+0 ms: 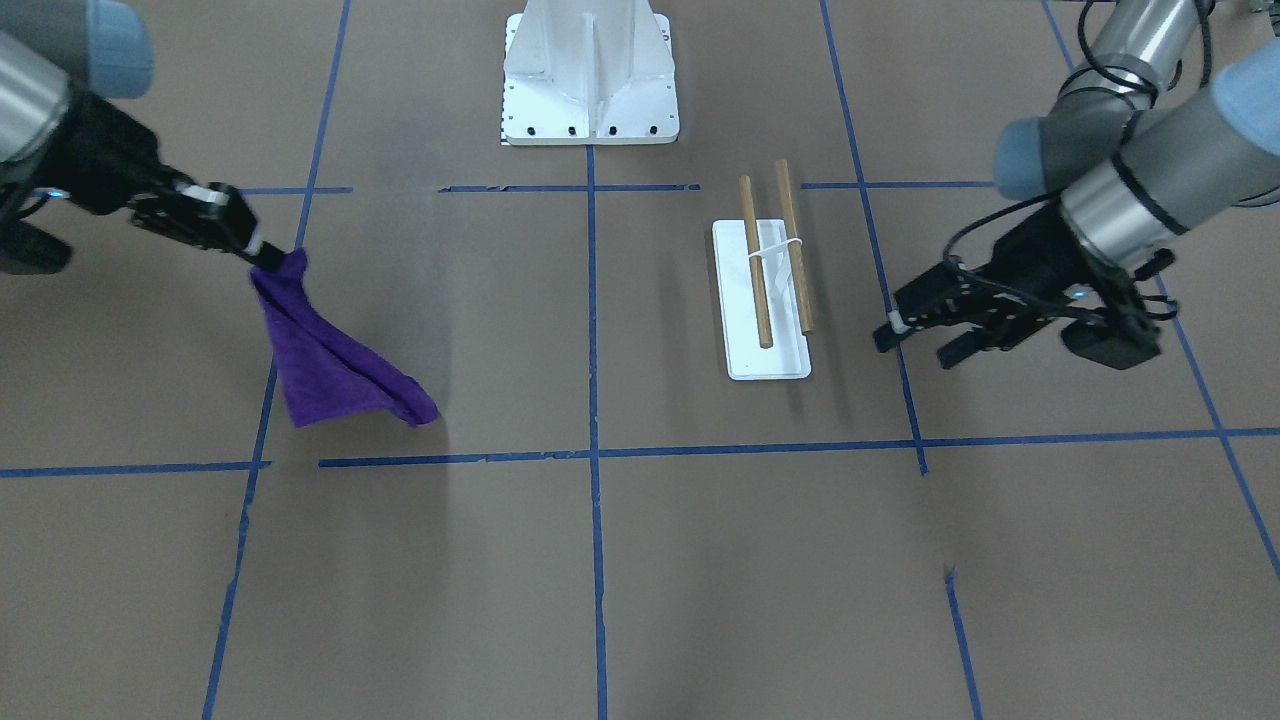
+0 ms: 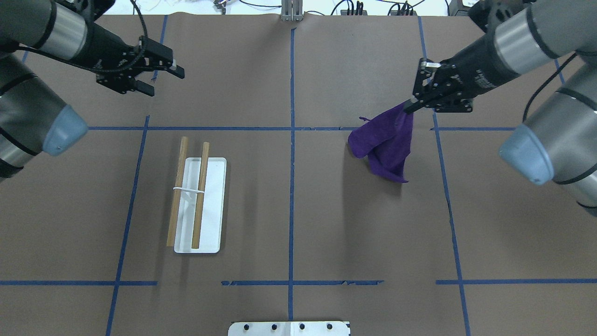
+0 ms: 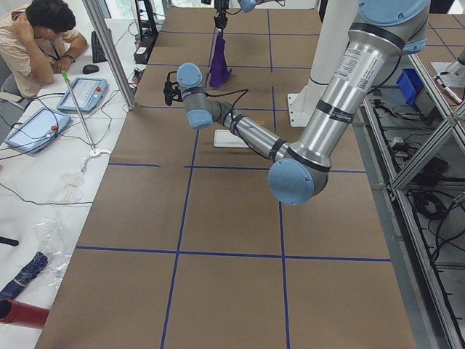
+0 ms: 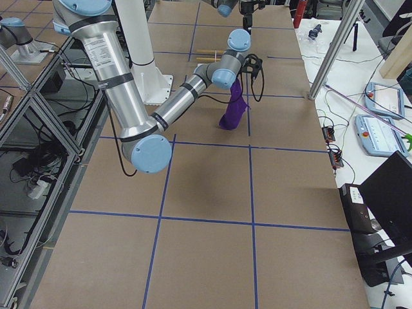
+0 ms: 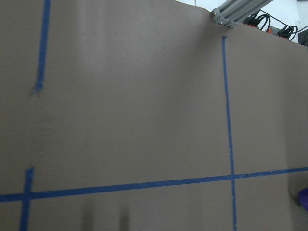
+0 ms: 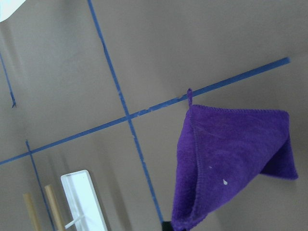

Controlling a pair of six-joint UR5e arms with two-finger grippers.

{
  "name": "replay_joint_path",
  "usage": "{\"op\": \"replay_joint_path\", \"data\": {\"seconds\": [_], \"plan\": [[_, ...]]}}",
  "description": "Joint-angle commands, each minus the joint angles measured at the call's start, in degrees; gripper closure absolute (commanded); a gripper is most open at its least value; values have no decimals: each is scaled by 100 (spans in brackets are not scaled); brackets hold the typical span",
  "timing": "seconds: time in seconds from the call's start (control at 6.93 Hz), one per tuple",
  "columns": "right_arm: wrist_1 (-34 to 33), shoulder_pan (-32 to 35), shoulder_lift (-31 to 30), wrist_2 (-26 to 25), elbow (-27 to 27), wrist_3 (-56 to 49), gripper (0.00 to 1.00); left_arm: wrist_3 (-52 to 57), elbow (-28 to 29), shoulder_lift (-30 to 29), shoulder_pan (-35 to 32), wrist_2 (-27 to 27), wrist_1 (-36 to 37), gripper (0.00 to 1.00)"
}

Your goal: Hang towel on rack

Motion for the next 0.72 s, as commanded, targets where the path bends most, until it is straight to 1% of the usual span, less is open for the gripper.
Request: {"op": "replay_joint_path", "data": {"seconds": [0.0, 0.14, 0.29, 0.43, 0.58], "plan": [[-243, -949, 758, -892, -17, 510, 100, -1691, 29, -737, 725, 521, 6, 0], [-628, -1178, 1153, -1122, -43, 511, 100, -2158, 37, -949, 981, 751, 24, 0], [-684, -1398, 1261, -1420, -43, 511, 100, -2441, 46, -1021, 1123, 753, 24, 0], [-693, -1574, 1340, -1640, -43, 511, 100, -2635, 64, -1091, 1298, 883, 24, 0], [-694, -1628, 1367, -1695, -43, 511, 100, -2733, 46, -1153, 1474, 1111, 24, 1]]}}
